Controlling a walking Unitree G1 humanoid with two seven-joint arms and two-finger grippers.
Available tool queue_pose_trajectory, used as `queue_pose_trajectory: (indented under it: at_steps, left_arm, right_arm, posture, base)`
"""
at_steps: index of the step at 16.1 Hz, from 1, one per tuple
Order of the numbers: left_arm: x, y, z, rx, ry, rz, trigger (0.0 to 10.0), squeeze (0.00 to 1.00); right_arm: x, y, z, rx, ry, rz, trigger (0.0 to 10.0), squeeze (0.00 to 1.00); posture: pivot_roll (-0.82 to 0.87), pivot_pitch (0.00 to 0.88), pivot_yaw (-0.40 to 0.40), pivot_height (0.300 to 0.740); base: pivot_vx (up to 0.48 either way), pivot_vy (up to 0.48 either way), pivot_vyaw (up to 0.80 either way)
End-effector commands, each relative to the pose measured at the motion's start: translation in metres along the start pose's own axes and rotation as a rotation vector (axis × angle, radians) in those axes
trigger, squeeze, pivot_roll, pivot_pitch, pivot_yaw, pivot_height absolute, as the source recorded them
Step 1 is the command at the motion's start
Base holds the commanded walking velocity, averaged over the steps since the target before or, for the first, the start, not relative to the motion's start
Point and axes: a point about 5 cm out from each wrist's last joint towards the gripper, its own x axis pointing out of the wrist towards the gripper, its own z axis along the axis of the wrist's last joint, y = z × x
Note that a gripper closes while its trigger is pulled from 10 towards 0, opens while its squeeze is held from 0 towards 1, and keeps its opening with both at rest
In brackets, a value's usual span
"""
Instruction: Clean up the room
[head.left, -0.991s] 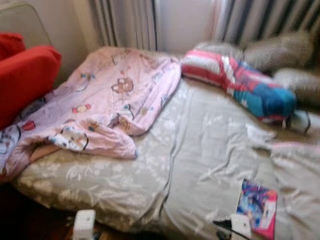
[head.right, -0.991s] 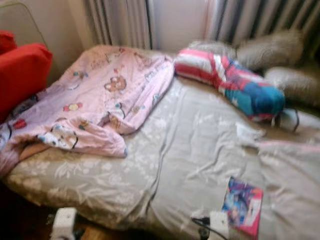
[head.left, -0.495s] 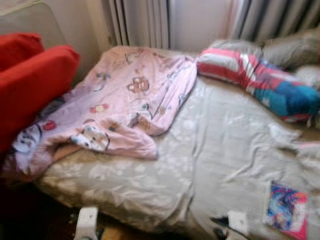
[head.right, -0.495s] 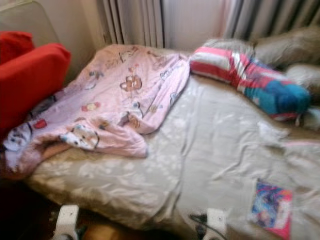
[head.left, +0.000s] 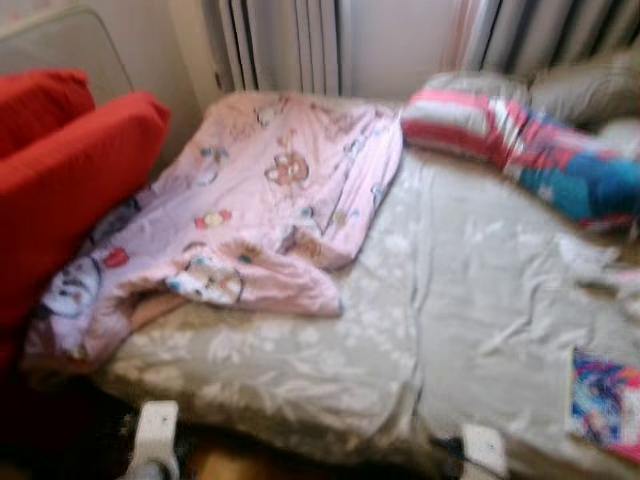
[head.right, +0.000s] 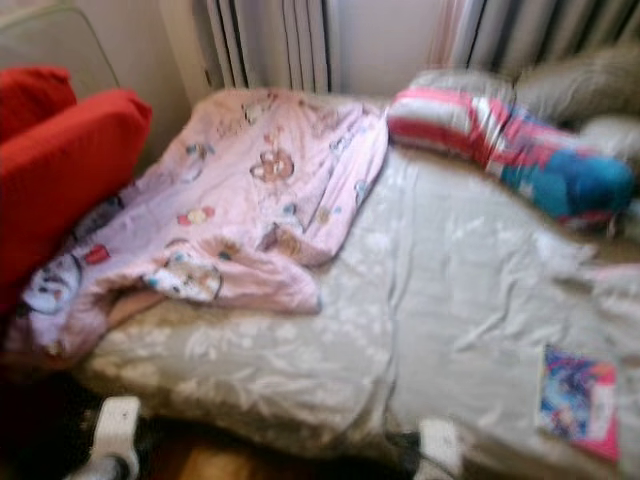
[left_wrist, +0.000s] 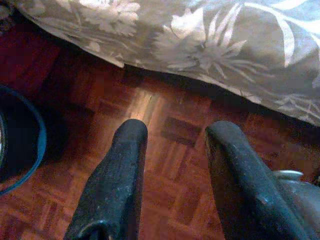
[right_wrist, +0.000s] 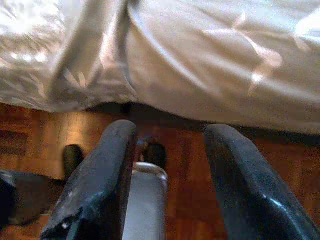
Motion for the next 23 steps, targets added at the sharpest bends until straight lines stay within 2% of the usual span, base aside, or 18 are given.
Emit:
queue_pose_trajectory:
  at_steps: [1,2,3,6,8,9,10,23]
  left_arm:
    - [-0.002,0.002,-0.010,-0.007,0.037,0.007,10.0,0.00]
    - [-0.002,-0.002,-0.011,-0.007,0.039,0.004,10.0,0.00]
    - [-0.001,-0.016,-0.013,-0.005,0.045,-0.010,10.0,0.00]
    - [0.000,-0.028,-0.012,-0.003,0.048,-0.024,10.0,0.00]
    - [0.001,-0.041,-0.010,-0.001,0.049,-0.037,10.0,0.00]
    - [0.000,-0.040,-0.011,-0.001,0.050,-0.036,10.0,0.00]
    - [0.000,-0.033,-0.013,-0.003,0.051,-0.028,10.0,0.00]
    - [-0.001,-0.029,-0.014,-0.003,0.053,-0.021,10.0,0.00]
  right_arm:
    - [0.001,0.005,0.001,0.007,0.002,0.012,10.0,0.00]
    - [0.001,0.005,0.001,0.007,0.002,0.012,10.0,0.00]
    - [0.001,0.005,0.001,0.007,0.001,0.011,10.0,0.00]
    - [0.001,0.005,0.001,0.007,0.001,0.010,10.0,0.00]
    - [0.001,0.005,0.001,0.005,0.002,0.009,10.0,0.00]
    - [0.001,0.005,0.001,0.005,0.002,0.008,10.0,0.00]
    - [0.001,0.005,0.001,0.004,0.002,0.007,10.0,0.00]
    - [0.001,0.005,0.001,0.002,0.002,0.005,10.0,0.00]
  posture:
    - [0.08,0.072,0.029,0.740]
    - [0.08,0.073,0.029,0.740]
    - [0.08,0.073,0.029,0.740]
    - [0.08,0.073,0.029,0.740]
    - [0.08,0.072,0.029,0.740]
    - [0.08,0.072,0.028,0.740]
    - [0.08,0.073,0.028,0.740]
    - [0.09,0.073,0.028,0.740]
  base:
    - [0.000,0.352,0.00]
    - [0.000,0.356,0.00]
    - [0.000,0.352,0.00]
    - [0.000,0.349,0.00]
    - [0.000,0.347,0.00]
    - [0.000,0.349,0.00]
    - [0.000,0.349,0.00]
    - [0.000,0.346,0.00]
